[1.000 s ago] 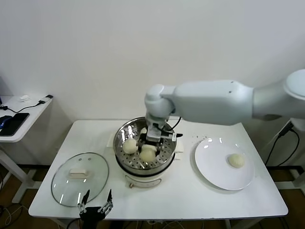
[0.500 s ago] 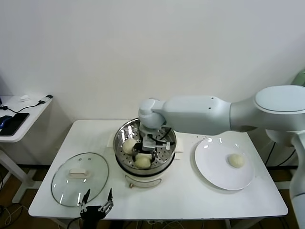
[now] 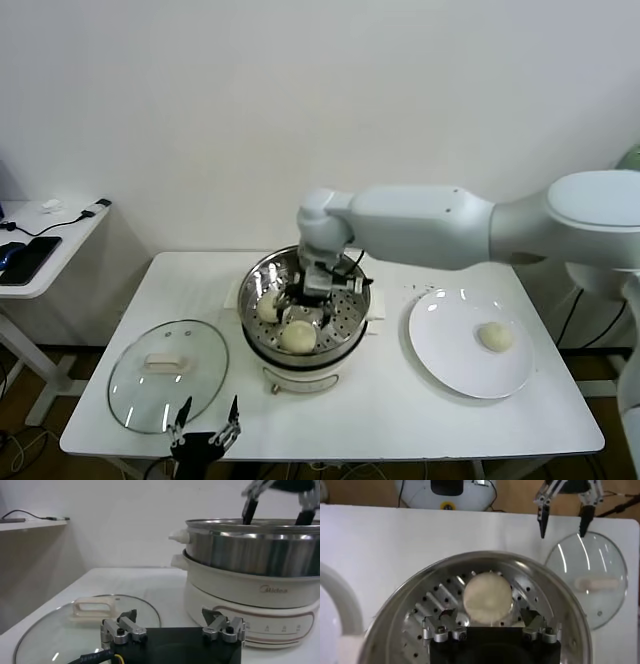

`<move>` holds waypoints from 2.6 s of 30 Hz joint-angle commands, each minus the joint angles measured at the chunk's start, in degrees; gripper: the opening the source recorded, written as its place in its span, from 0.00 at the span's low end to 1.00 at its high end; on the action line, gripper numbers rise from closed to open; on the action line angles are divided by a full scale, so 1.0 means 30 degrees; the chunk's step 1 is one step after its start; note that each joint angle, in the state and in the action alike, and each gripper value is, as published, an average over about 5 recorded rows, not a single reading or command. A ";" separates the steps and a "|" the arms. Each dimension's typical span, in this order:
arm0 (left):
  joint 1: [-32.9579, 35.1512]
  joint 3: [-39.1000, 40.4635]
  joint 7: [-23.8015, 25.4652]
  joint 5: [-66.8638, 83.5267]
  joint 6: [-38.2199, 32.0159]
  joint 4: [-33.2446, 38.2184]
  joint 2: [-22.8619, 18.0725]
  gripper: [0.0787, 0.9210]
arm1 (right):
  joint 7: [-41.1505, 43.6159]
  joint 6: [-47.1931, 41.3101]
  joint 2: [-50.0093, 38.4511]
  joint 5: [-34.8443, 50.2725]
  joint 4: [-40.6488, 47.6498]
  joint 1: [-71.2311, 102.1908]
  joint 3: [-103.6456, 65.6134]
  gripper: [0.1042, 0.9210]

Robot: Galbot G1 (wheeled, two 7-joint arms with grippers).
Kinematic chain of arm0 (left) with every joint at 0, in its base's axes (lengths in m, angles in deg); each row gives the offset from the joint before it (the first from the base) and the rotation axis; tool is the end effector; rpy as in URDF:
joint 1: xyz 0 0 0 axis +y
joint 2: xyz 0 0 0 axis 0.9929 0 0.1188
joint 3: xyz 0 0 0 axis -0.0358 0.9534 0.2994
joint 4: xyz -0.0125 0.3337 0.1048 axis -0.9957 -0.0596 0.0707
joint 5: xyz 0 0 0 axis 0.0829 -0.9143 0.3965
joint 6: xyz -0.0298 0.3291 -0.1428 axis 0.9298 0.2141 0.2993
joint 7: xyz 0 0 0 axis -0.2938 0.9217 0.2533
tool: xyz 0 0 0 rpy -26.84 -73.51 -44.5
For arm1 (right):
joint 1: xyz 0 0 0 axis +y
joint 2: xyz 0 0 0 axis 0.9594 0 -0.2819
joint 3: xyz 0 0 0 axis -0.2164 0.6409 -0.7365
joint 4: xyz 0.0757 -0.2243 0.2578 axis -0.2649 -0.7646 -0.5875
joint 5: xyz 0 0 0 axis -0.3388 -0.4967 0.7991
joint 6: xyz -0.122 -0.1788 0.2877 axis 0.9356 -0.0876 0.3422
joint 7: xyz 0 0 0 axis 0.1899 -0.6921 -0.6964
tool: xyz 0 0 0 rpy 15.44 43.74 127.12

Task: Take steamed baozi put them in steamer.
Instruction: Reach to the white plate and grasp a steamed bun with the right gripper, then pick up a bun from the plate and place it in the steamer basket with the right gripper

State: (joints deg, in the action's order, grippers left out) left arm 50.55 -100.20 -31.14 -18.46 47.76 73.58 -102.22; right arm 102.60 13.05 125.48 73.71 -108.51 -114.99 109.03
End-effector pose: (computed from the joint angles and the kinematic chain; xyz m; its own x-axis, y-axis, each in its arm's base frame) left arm 0.0981 0.0119 -0.3713 -0.9545 -0.0390 0.2957 -0.0411 0.9992 -0.0011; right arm 0.5248 0.1948 -0.0642 0.0233 -0.1968 0.9802 -0.0709 -0.9783 -0.1947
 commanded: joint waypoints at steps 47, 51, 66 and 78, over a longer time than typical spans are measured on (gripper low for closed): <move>0.0493 -0.0571 0.0125 0.0076 -0.0210 0.0343 -0.0361 0.88 | -0.0687 -1.1347 -1.1249 -0.0855 0.8167 1.1157 -0.7212 0.88; 0.0508 -0.0580 0.0128 0.0084 -0.0208 0.0339 -0.0357 0.88 | -0.0529 -1.1425 -1.1028 -0.0980 0.8235 1.1081 -0.7080 0.88; 0.0401 -0.0500 0.0121 0.0085 -0.0130 0.0336 -0.0318 0.88 | -0.0336 -1.1739 -1.1307 -0.0886 0.7582 1.0398 -0.6676 0.70; 0.0454 -0.0386 0.0116 0.0049 -0.0017 0.0662 -0.0168 0.88 | -0.0363 -1.3716 -1.1673 0.7998 0.0870 -0.2753 0.4819 0.66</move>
State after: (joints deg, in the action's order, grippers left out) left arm 52.01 -101.45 -30.81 -18.24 47.50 75.21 -102.96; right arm 101.67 -24.46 89.60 78.32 -92.71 -94.48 99.04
